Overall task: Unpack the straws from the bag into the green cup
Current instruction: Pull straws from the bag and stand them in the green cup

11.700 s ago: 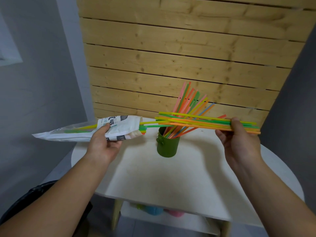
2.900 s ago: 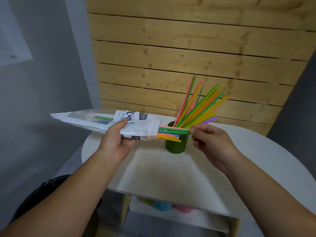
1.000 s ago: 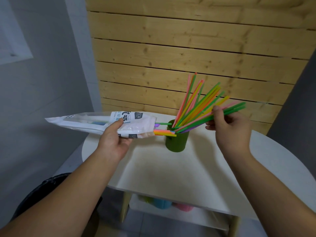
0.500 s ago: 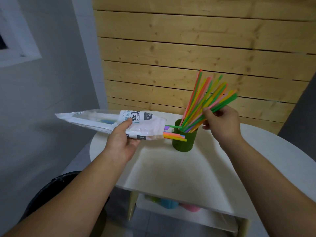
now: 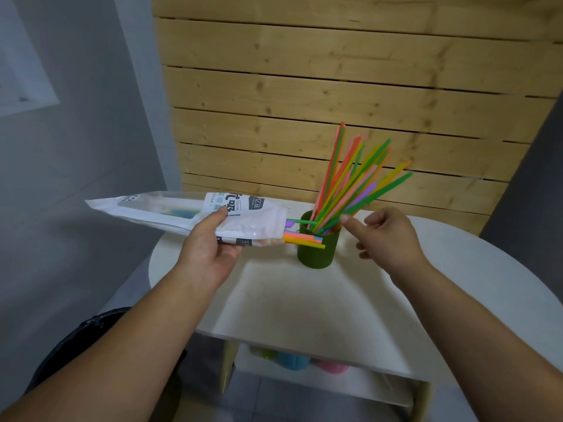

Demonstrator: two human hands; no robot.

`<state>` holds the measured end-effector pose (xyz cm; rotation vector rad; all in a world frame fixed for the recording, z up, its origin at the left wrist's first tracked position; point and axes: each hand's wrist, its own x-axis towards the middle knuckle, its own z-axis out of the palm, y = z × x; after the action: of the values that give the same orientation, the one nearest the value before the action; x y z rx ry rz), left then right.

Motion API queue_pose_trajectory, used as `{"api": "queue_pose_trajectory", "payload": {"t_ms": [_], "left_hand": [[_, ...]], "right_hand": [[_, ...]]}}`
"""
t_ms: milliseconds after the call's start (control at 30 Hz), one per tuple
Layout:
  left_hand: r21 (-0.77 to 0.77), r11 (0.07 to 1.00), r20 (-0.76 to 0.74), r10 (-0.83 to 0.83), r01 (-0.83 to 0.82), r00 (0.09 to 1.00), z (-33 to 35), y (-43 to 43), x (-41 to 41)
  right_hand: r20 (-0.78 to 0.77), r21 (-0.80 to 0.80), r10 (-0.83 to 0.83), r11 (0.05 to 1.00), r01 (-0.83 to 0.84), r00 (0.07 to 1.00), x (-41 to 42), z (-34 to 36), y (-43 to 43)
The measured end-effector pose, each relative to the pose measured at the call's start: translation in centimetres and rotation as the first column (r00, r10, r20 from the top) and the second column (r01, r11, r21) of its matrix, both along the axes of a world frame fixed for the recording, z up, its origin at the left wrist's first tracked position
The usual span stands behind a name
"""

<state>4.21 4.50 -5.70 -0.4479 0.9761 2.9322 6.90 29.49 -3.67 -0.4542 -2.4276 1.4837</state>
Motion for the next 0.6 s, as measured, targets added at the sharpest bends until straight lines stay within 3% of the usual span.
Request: {"api": "queue_pose_trajectory", "payload": {"t_ms": [67,133,267,400,600], "left_hand": [[-0.002,1.0,-0.009,-0.004,0.004,1.0,0.1,0.1,0.1],[0.001,1.0,-0.013,-0.009,0.009,1.0,0.3,0.3,0.3],[0.0,1.0,-0.032,-0.022,0.022,0.999,0.5,1.0,0.8],[-0.025,0.999,-0.044,-0.047,0.046,0.998,0.6,1.7,1.2],[-0.038,0.998,-0.047,-0.051,0.049,0.998,0.7,1.4,1.3]], "right_hand": [[0.141,-0.047,0.042,0.998,-0.036,0.989,0.9,0.3,-0.2],[0.236,-0.217,0.177,0.968,-0.126,0.956,1.6,0.5,-0.9],[0.117,-0.542,0.31,0.816,-0.201,0.943,2.4,0.3,-3.1],[-0.012,-0.529,0.307,0.806,-0.266,0.952,2.5,-0.1,-4.0],[-0.068,-0.471,0.265,0.842,-0.265,0.962,2.2,0.0,-4.0]]}}
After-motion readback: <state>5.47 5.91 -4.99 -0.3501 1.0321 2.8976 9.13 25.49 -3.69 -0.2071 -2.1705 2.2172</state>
